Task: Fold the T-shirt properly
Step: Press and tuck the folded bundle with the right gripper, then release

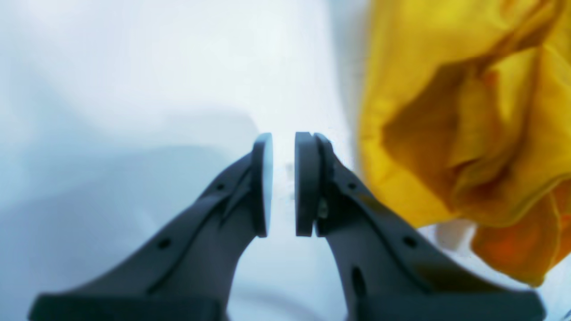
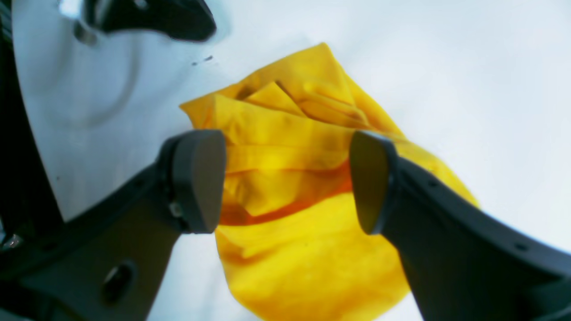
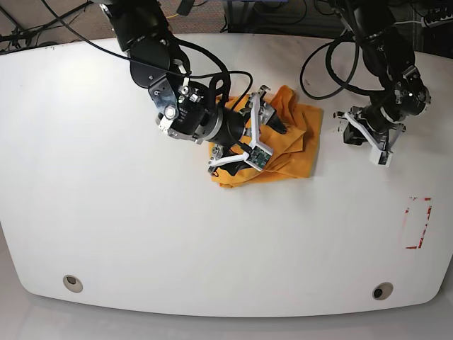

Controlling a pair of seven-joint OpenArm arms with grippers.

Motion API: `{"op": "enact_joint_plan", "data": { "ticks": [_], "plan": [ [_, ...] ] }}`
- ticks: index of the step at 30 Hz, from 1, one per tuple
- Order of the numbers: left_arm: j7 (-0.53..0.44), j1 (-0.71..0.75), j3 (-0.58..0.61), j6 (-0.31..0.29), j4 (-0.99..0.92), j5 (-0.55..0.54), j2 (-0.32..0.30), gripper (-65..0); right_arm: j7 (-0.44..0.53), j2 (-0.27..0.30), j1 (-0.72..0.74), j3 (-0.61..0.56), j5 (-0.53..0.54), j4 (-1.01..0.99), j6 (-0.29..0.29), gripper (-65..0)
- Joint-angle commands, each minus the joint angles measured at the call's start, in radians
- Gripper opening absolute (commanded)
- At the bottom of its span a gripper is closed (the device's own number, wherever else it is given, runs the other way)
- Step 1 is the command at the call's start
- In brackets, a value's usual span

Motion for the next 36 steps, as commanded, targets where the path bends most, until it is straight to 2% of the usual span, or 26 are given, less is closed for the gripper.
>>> {"op": "enact_joint_plan", "data": {
  "ticks": [1, 4, 9, 13, 16, 22, 28, 30, 33, 36],
  "plan": [
    [-0.016, -0.014, -0.017, -0.031, 0.017, -0.017, -0.043, -58.3, 0.025, -0.004, 0.044, 0.003, 0.012, -0.009, 0.004, -24.1],
    [-0.016, -0.010, -0.023, -0.031, 0.015, -0.017, -0.077, -58.3, 0.025, 0.028, 0.047, -0.033, 0.007, 0.002, 0.036, -24.1],
    [-0.016, -0.005, -0.026, -0.031, 0.015, -0.013, -0.118, -58.3, 0.025, 0.065, 0.042, -0.106, 0.007, 0.036, 0.039, -24.1],
    [-0.016, -0.005, -0.026, -0.031, 0.013, -0.012, -0.129, -58.3, 0.028, 0.062, 0.044, -0.131, -0.012, 0.009, 0.039, -24.4],
    [-0.016, 0.001, -0.026, -0.031, 0.013, -0.010, -0.129, -58.3, 0.031, 0.057, 0.044, -0.139, -0.069, -0.006, 0.044, -24.7],
    [-0.018, 0.009, -0.024, -0.031, 0.013, -0.010, -0.125, -58.3, 0.172, 0.036, 0.045, -0.181, -0.197, -0.109, 0.045, -24.9],
    [-0.018, 0.010, -0.024, -0.031, 0.012, -0.010, -0.123, -58.3, 0.181, 0.016, 0.045, -0.195, -0.217, -0.141, 0.047, -25.5],
    [-0.018, 0.010, -0.024, -0.031, 0.012, -0.010, -0.123, -58.3, 0.183, 0.013, 0.045, -0.194, -0.218, -0.138, 0.047, -29.6],
    [-0.018, 0.012, -0.024, -0.031, 0.012, -0.009, -0.123, -58.2, 0.183, 0.008, 0.048, -0.194, -0.218, -0.136, 0.044, -47.9],
    [-0.018, 0.026, -0.024, -0.031, 0.012, -0.009, -0.123, -58.2, 0.184, -0.001, 0.065, -0.194, -0.220, -0.141, 0.040, -61.2]
  ]
}}
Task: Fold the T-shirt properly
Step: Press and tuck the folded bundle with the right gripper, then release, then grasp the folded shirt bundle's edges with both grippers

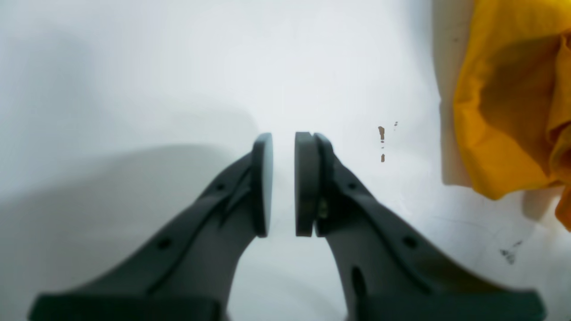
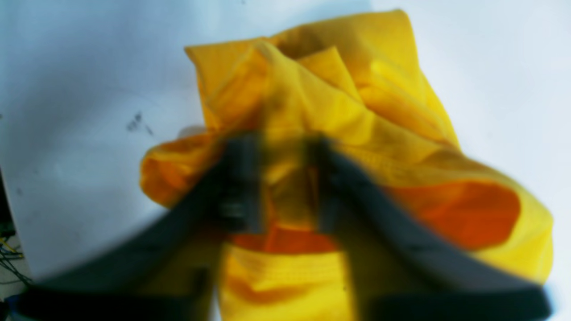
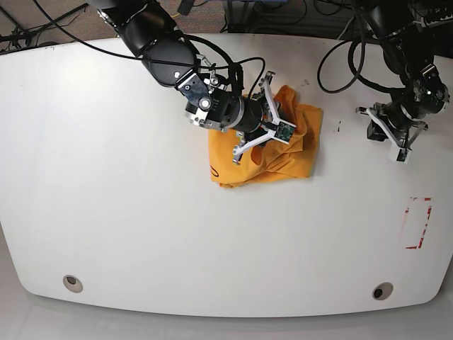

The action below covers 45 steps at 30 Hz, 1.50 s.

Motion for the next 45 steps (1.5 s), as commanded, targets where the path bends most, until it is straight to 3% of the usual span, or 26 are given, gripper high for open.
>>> {"op": "enact_joint_plan", "data": {
  "ticks": [1, 6, 20, 24, 29, 31, 36, 38, 43, 45],
  "plan": [
    [-0.017, -0.001, -0.001, -0.005, 0.015, -0.012, -0.012, -58.2, 0.027, -0.018, 0.048, 0.004, 0.005, 0.016, -0.004, -63.7],
    [-0.017, 0.004, 0.000, -0.005, 0.015, -0.012, -0.010, -58.2, 0.027, -0.030, 0.094, 0.003, 0.005, 0.019, -0.006, -64.2],
    [-0.017, 0.024, 0.004, -0.005, 0.015, -0.015, -0.009, -58.2, 0.030, -0.186, 0.322, 0.000, 0.007, -0.215, 0.002, -64.2],
    [-0.015, 0.037, 0.004, -0.005, 0.015, -0.015, -0.009, -58.2, 0.084, -0.220, 0.369, 0.000, 0.007, -0.329, 0.002, -64.2],
    [-0.017, 0.057, 0.039, -0.005, 0.017, -0.016, -0.009, -58.2, 0.236, -0.245, 0.444, 0.000, 0.005, -0.542, 0.002, -63.6],
    [-0.017, 0.068, 0.063, -0.005, 0.017, -0.016, -0.009, -58.2, 0.291, -0.252, 0.484, 0.000, 0.005, -0.627, 0.002, -58.7],
    [-0.018, 0.090, 0.119, -0.005, 0.018, -0.016, -0.009, -58.2, 0.449, -0.254, 0.587, -0.008, 0.005, -0.802, 0.010, -33.6],
    [-0.018, 0.090, 0.140, -0.005, 0.021, -0.018, -0.009, -58.2, 0.470, -0.254, 0.599, -0.054, 0.004, -0.818, 0.022, -28.5],
    [-0.018, 0.088, 0.188, -0.005, 0.024, -0.018, -0.009, -58.3, 0.415, -0.243, 0.582, -0.077, 0.007, -0.751, 0.025, -29.3],
    [-0.018, 0.085, 0.205, -0.005, 0.024, -0.018, -0.009, -58.3, 0.392, -0.208, 0.553, -0.077, 0.010, -0.677, 0.025, -30.4]
  ]
}}
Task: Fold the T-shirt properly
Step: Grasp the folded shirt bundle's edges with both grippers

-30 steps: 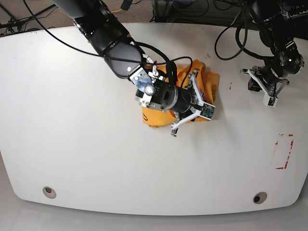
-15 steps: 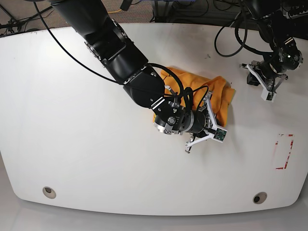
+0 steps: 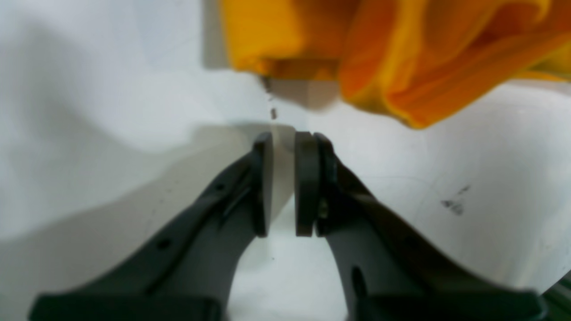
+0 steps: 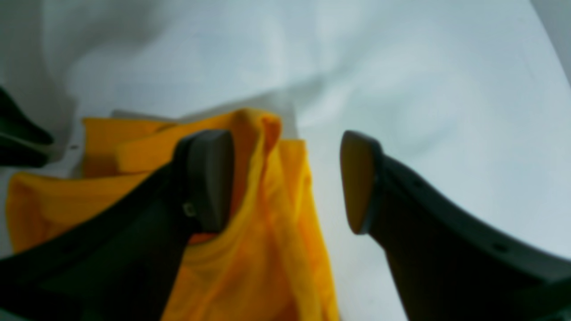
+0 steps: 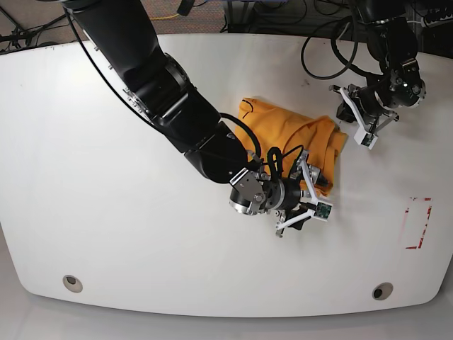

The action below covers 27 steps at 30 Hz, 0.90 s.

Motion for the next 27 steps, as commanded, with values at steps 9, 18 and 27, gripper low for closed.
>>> {"op": "enact_joint_plan", "data": {
  "ticks": [9, 18, 27],
  "plan": [
    [-0.010, -0.029, 0.068, -0.004, 0.049, -0.007, -0.011, -58.3, -0.191, 0.117, -0.159, 0.113, 0.018, 0.548, 0.040, -30.4],
    [-0.008, -0.038, 0.072, -0.004, 0.115, -0.006, 0.035, -58.2, -0.286, 0.143, -0.274, 0.270, 0.019, 0.696, 0.141, -30.6],
    [-0.006, -0.042, 0.064, -0.004, 0.133, -0.007, 0.035, -58.5, -0.289, 0.148, -0.346, 0.274, 0.010, 0.692, 0.141, -30.6]
  ]
}}
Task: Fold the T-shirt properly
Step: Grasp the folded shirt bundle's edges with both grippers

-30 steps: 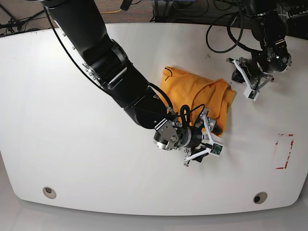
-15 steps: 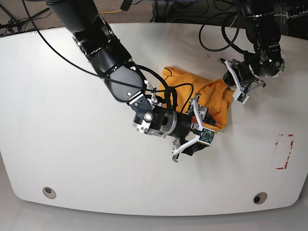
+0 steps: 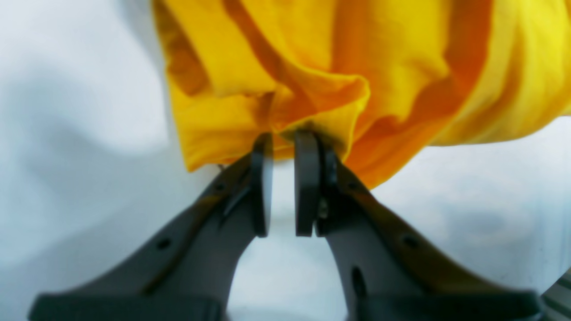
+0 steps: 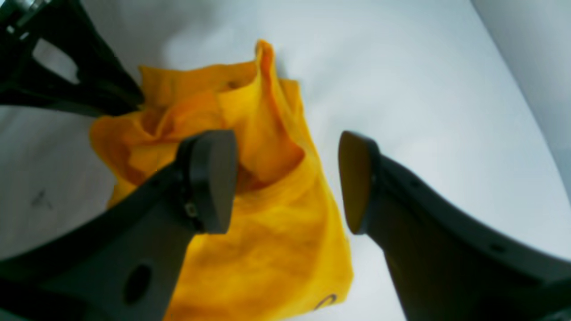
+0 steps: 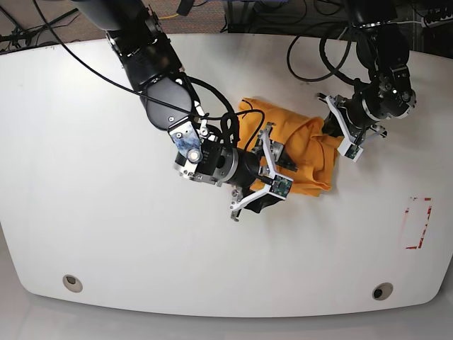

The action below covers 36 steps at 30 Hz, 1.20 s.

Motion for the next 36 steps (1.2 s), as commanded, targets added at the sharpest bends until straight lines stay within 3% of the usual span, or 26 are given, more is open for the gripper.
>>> {"op": "enact_joint_plan", "data": {
  "ticks": [1, 7, 10, 19, 26, 30, 36],
  "plan": [
    [-0.017, -0.003, -0.015, -0.001, 0.048, -0.013, -0.011, -58.6, 0.020, -0.002, -0.007, 0.003, 0.012, 0.015, -0.003, -30.6],
    [-0.017, -0.003, -0.159, -0.001, 0.046, -0.010, -0.014, -58.5, 0.026, -0.025, 0.007, -0.026, 0.015, -0.071, -0.003, -30.8],
    [-0.017, 0.002, -0.233, -0.001, 0.045, -0.013, -0.060, -58.5, 0.023, -0.036, -0.002, -0.061, 0.015, -0.072, -0.003, -30.8],
    [-0.017, -0.003, -0.352, -0.001, 0.008, -0.013, -0.120, -58.6, 0.023, -0.089, -0.022, -0.115, 0.016, -0.115, -0.003, -30.8],
    [-0.017, 0.015, -0.374, -0.001, -0.006, -0.015, -0.126, -58.6, 0.097, -0.120, 0.021, -0.117, 0.015, -0.275, -0.003, -30.8],
    [-0.017, 0.014, -0.382, -0.001, -0.009, -0.010, -0.121, -58.5, 0.138, -0.143, 0.119, -0.117, 0.010, -0.391, -0.003, -30.8],
    [-0.017, 0.049, -0.359, -0.001, -0.003, -0.013, -0.115, -58.5, 0.192, -0.165, 0.202, -0.115, 0.002, -0.417, -0.003, -30.8]
  ]
}}
